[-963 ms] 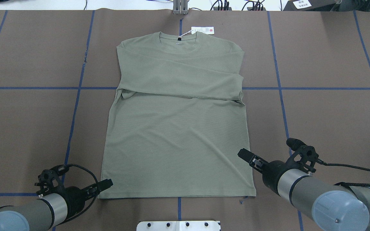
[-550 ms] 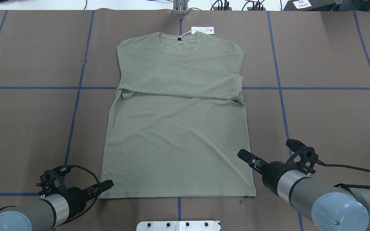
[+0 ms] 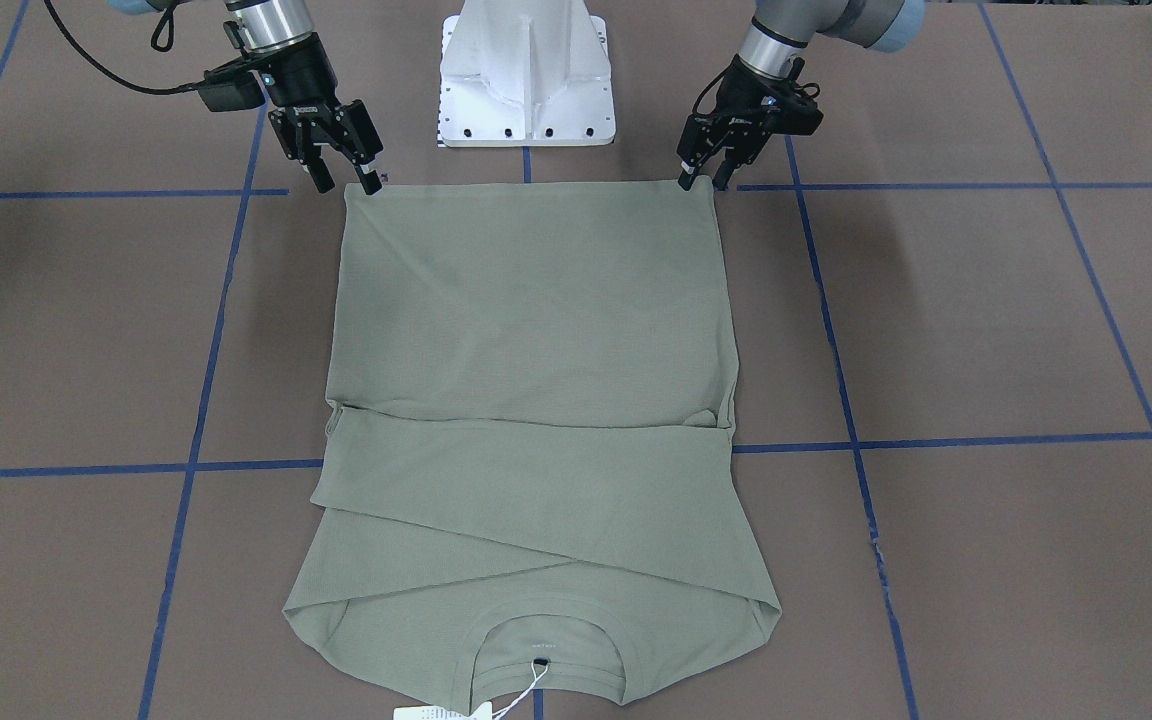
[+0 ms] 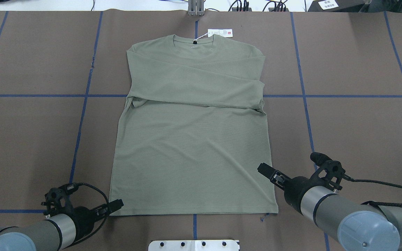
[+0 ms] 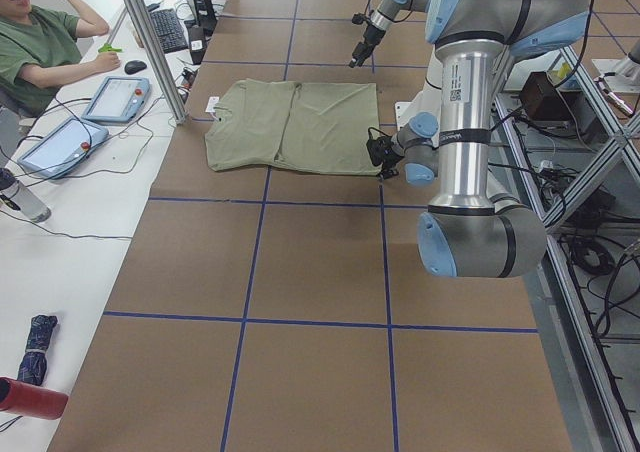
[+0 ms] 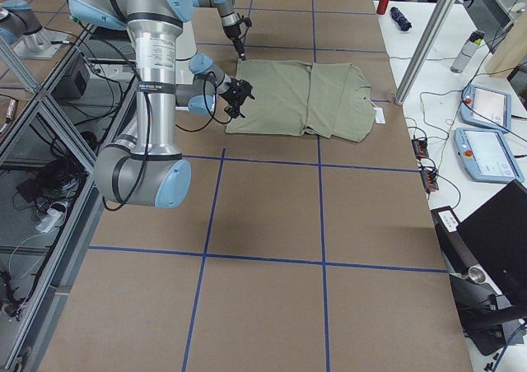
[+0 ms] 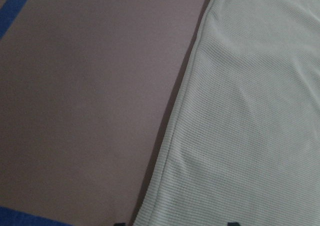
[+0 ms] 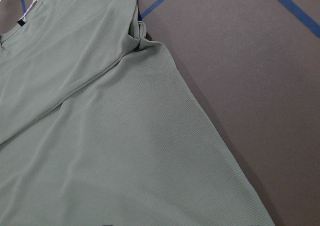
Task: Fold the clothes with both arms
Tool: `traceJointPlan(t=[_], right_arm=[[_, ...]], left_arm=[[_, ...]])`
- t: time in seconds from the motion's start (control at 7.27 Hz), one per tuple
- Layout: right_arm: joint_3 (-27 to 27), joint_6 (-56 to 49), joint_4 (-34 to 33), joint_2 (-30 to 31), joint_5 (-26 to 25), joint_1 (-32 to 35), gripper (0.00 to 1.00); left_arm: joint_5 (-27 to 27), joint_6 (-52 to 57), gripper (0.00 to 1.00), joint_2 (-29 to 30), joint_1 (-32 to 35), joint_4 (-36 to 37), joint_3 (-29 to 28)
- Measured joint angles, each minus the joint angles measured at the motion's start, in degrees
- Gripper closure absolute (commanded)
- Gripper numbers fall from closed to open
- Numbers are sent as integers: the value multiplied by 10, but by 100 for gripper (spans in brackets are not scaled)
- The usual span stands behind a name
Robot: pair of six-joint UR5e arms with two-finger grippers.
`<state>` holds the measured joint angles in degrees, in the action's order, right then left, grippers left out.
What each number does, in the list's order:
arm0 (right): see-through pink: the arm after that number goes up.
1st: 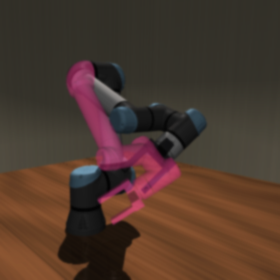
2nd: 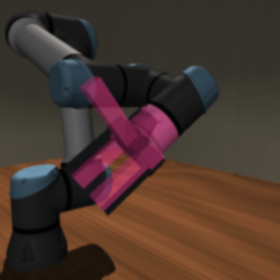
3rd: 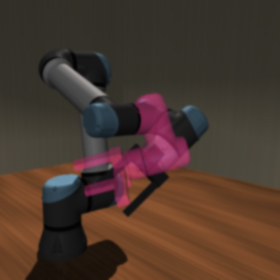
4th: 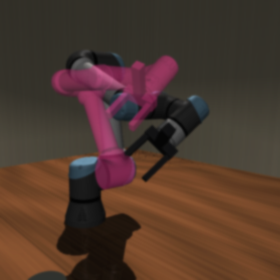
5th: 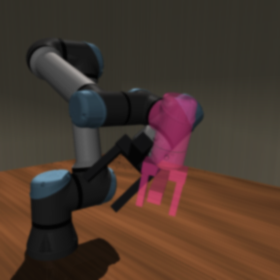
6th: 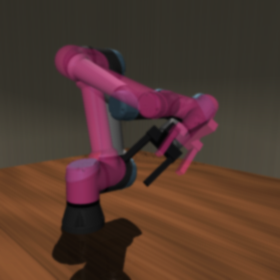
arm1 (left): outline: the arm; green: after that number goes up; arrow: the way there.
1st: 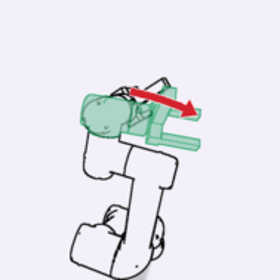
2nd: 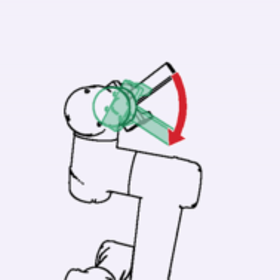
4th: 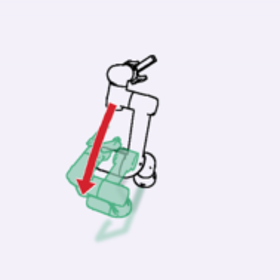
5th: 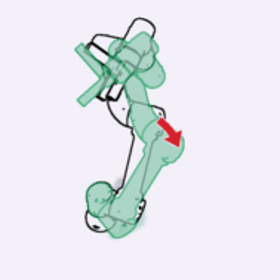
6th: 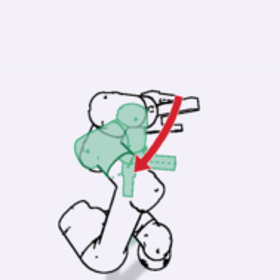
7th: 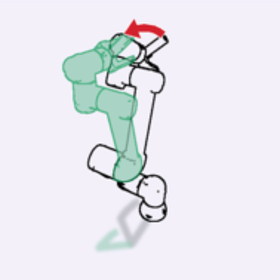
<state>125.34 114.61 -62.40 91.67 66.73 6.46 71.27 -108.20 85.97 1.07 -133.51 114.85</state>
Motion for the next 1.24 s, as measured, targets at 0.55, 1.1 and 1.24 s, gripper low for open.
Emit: traceJointPlan(t=[0.55,1.1,1.24], right_arm=[[0,0,1,-1,0,0,6],[-11,29,-8,-11,-3,-18,22],[-12,59,-48,-28,-5,-26,22]], left_arm=[[3,0,100,6,-3,0,-4],[4,3,100,8,-1,0,6],[5,4,100,7,0,0,17]])
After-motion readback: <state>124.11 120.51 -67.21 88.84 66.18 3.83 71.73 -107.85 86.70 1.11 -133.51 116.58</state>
